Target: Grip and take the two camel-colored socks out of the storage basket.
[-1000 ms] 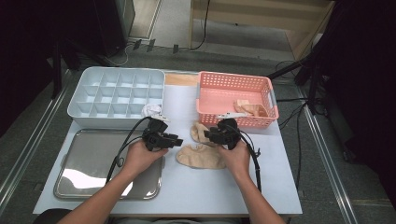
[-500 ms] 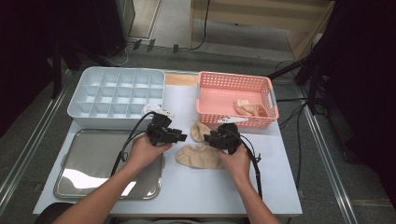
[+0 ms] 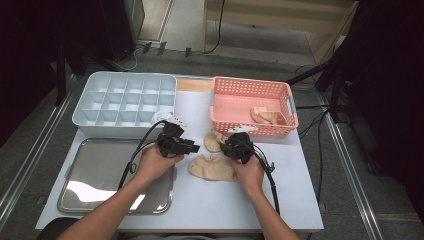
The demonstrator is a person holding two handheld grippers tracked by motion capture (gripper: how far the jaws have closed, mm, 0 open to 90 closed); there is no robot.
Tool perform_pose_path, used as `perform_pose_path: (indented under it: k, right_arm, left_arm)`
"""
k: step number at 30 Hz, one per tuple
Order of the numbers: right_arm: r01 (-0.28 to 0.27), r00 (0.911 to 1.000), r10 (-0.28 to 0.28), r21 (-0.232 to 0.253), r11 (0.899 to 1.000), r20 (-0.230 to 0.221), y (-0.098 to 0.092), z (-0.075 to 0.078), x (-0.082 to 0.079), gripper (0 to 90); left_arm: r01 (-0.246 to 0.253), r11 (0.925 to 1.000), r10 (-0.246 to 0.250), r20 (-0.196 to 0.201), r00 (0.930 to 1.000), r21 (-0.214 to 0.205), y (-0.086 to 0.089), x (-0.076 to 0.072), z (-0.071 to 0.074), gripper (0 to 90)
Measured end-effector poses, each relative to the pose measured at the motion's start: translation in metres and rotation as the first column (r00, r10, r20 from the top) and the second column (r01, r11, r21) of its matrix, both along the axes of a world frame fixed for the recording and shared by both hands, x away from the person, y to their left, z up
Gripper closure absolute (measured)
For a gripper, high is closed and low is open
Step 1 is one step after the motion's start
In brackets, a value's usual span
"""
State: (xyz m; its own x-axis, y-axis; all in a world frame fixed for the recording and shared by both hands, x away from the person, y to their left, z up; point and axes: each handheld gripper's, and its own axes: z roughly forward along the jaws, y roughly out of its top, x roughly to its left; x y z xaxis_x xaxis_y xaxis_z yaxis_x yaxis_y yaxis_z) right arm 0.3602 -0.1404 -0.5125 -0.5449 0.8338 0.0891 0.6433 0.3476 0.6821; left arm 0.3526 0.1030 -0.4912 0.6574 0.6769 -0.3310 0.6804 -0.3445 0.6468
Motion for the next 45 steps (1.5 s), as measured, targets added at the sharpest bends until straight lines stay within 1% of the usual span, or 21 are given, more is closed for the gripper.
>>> perform_pose_path:
  k: [2,3,6,10,13,16,20,22,24,25,28,29,32,33,35,36,38,40,41,43,45]
  right_arm:
    - [-0.006,0.9999,0.006,0.012,1.000,-0.013,-0.002,0.001,0.000,84.2]
    - [-0.017,0.9995,0.018,0.047,0.999,-0.027,-0.002,0.003,-0.001,85.0]
    - [-0.034,0.9990,0.035,0.060,0.998,-0.028,0.001,0.007,-0.003,85.2]
    - [-0.077,0.9971,0.077,0.084,0.994,0.002,0.012,0.019,-0.008,85.2]
    - [-0.107,0.9942,0.107,0.118,0.987,0.012,0.023,0.029,-0.013,85.1]
    - [-0.118,0.9930,0.118,0.128,0.985,0.009,0.027,0.029,-0.013,84.9]
    - [-0.125,0.9915,0.128,0.099,0.987,-0.023,0.032,0.017,-0.010,83.6]
    - [-0.124,0.9909,0.129,0.098,0.987,-0.041,0.032,0.013,-0.009,83.2]
    - [-0.125,0.9907,0.130,0.095,0.988,-0.041,0.033,0.012,-0.009,82.7]
    - [-0.128,0.9900,0.133,0.095,0.987,-0.047,0.033,0.010,-0.008,78.6]
    - [-0.127,0.9897,0.133,0.105,0.986,-0.052,0.030,0.012,-0.009,75.1]
    - [-0.127,0.9903,0.133,0.126,0.984,-0.042,0.026,0.017,-0.010,71.2]
    - [-0.120,0.9919,0.125,0.135,0.984,-0.026,0.020,0.024,-0.014,70.9]
    - [-0.110,0.9936,0.113,0.147,0.983,-0.012,0.013,0.028,-0.016,71.3]
    - [-0.103,0.9945,0.105,0.149,0.984,-0.007,0.009,0.030,-0.017,71.8]
    - [-0.094,0.9953,0.096,0.148,0.985,-0.006,0.006,0.031,-0.017,72.2]
    - [-0.071,0.9974,0.072,0.136,0.988,-0.001,-0.004,0.029,-0.017,72.9]
    - [-0.058,0.9982,0.059,0.134,0.989,-0.006,-0.006,0.028,-0.017,73.0]
    - [-0.043,0.9989,0.045,0.134,0.990,-0.011,-0.010,0.026,-0.015,73.1]
    - [-0.038,0.9992,0.040,0.127,0.991,-0.010,-0.011,0.025,-0.014,73.2]
    - [-0.023,0.9996,0.025,0.113,0.993,-0.013,-0.014,0.021,-0.013,73.4]
  left_arm:
    - [-0.002,1.0000,0.002,-0.001,1.0000,0.000,0.000,0.000,0.000,63.6]
    - [-0.002,1.0000,0.002,0.005,1.0000,0.007,0.001,-0.001,0.000,63.7]
    - [-0.003,1.0000,0.003,0.005,1.0000,0.004,0.001,-0.001,0.001,63.7]
    - [-0.011,0.9999,0.011,0.010,0.9999,0.002,0.003,-0.001,0.002,63.6]
    - [-0.023,0.9997,0.023,0.014,0.9996,-0.008,0.007,-0.001,0.004,63.7]
    - [-0.026,0.9996,0.026,0.015,0.9996,-0.007,0.008,0.000,0.004,63.7]
    - [-0.037,0.9993,0.037,0.009,0.9993,0.002,0.008,0.002,0.001,63.6]
    - [-0.043,0.9991,0.043,0.006,0.9991,0.004,0.007,0.003,-0.001,63.3]
    - [-0.040,0.9992,0.040,0.006,0.9992,0.008,0.006,0.004,-0.003,62.8]
    - [-0.038,0.9992,0.038,0.005,0.9993,0.015,0.004,0.005,-0.005,62.8]
    - [-0.035,0.9992,0.035,0.008,0.9994,0.020,0.002,0.005,-0.007,63.8]
    - [-0.037,0.9992,0.036,0.009,0.9993,0.018,0.001,0.006,-0.008,64.0]
    - [-0.048,0.9988,0.048,0.002,0.9989,0.007,0.000,0.008,-0.010,63.7]
    - [-0.054,0.9985,0.054,-0.002,0.9986,0.009,-0.001,0.009,-0.010,63.3]
    - [-0.054,0.9983,0.054,0.007,0.9985,0.024,-0.001,0.011,-0.011,62.6]
    - [-0.060,0.9980,0.060,0.008,0.9982,0.021,-0.001,0.012,-0.012,62.0]
    - [-0.069,0.9974,0.068,0.009,0.9976,0.020,-0.001,0.014,-0.013,60.2]
    - [-0.067,0.9974,0.067,0.012,0.9977,0.028,-0.002,0.015,-0.013,59.9]
    - [-0.058,0.9975,0.057,0.013,0.9983,0.041,-0.004,0.016,-0.015,59.8]
    - [-0.063,0.9973,0.062,0.012,0.9980,0.037,-0.005,0.016,-0.016,60.1]
    - [-0.049,0.9970,0.048,0.012,0.9988,0.060,-0.008,0.016,-0.019,60.3]
